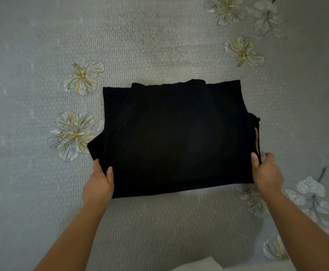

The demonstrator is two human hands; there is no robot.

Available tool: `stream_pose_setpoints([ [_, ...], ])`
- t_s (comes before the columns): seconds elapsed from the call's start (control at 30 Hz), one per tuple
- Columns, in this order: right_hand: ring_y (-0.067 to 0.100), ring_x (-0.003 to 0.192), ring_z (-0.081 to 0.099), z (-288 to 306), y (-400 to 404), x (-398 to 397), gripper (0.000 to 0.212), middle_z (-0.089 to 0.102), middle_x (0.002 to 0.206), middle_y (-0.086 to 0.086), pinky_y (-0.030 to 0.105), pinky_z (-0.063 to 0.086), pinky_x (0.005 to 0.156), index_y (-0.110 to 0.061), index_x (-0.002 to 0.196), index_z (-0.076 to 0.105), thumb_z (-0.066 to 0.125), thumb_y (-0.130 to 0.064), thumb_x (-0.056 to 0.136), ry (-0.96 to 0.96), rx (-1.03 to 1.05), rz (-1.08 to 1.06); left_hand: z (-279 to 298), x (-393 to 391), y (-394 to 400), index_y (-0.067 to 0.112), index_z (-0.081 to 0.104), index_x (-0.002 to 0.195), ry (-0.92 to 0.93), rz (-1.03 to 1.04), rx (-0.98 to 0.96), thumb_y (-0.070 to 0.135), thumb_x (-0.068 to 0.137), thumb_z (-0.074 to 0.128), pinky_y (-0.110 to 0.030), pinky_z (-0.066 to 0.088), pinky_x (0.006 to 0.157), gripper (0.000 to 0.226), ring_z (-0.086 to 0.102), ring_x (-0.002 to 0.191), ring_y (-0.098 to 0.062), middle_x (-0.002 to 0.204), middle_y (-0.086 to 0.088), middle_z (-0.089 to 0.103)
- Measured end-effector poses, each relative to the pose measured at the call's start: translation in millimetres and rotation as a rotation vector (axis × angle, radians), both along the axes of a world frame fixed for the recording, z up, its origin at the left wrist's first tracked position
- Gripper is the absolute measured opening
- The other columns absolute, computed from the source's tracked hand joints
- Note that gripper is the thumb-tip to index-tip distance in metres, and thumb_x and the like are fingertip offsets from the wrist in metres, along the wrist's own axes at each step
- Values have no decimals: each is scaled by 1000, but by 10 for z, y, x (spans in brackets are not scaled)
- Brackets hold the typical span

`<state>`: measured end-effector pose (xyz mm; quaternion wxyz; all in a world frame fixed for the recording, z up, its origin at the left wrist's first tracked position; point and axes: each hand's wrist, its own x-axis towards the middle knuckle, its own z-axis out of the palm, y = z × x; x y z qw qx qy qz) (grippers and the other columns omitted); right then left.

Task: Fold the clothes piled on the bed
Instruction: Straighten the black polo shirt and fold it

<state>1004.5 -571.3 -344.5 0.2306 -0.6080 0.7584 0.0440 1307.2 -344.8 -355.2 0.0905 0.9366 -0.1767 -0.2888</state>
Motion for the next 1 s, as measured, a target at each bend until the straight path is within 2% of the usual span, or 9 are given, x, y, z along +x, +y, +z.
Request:
stream_pose_setpoints([
  [0.17,46,102,53,-14,373,-135,55,56,109,34,45,40,82,6,127,38,38,-39,95,-32,53,-22,25,-263,557,6,18,144,40,32,85,36,96,35,-48,42,86,60,55,105,-42,121,-28,54],
  [0.37,45,94,57,-11,670,-313,57,59,98,33,44,42,75,4,127,38,35,-42,95,42,93,53,50,-512,1102,7,13,146,93,51,135,39,96,34,-47,43,87,63,54,107,-40,125,-26,51],
  [0.47,44,95,57,-20,760,-372,56,60,100,31,44,42,76,2,130,37,38,-41,95,48,81,69,39,-604,1175,4,19,144,71,2,160,32,94,45,-49,45,83,63,54,102,-41,119,-28,52],
  [0.57,46,104,51,1,767,-352,63,54,111,34,49,41,82,8,129,38,45,-43,92,69,-38,80,11,-650,1176,-4,42,132,-93,-144,198,18,82,68,-55,48,67,60,57,83,-49,101,-36,55],
  [0.7,44,117,42,44,794,-264,71,46,124,32,52,36,94,8,134,31,58,-38,86,-29,-65,28,174,-720,742,2,45,123,-186,-402,149,36,83,42,-60,47,72,53,55,100,-54,113,-36,54],
  [0.77,43,120,41,33,823,-236,76,45,127,30,52,37,95,5,136,29,61,-40,83,-70,-27,-21,227,-826,387,3,47,128,-174,-503,78,33,86,49,-60,44,83,51,49,113,-50,122,-32,52],
  [0.87,41,122,39,10,847,-220,78,44,129,27,50,36,96,3,137,29,65,-39,81,-114,-2,-88,292,-1066,-329,10,30,142,-112,-669,45,30,94,46,-47,26,107,54,24,137,-34,146,-19,31],
  [0.93,38,123,40,-11,829,-219,79,43,132,25,46,37,96,0,139,27,65,-37,81,-183,32,-143,262,-1243,-863,17,15,147,-118,-896,27,33,97,37,-37,21,111,56,16,140,-24,151,-8,22],
  [1.0,38,120,46,-38,785,-244,79,49,129,24,44,42,90,-3,141,25,64,-38,82,-211,105,-175,235,-1411,-1378,21,6,148,-95,-1159,3,34,98,35,-34,21,109,59,17,139,-21,151,-5,21],
])
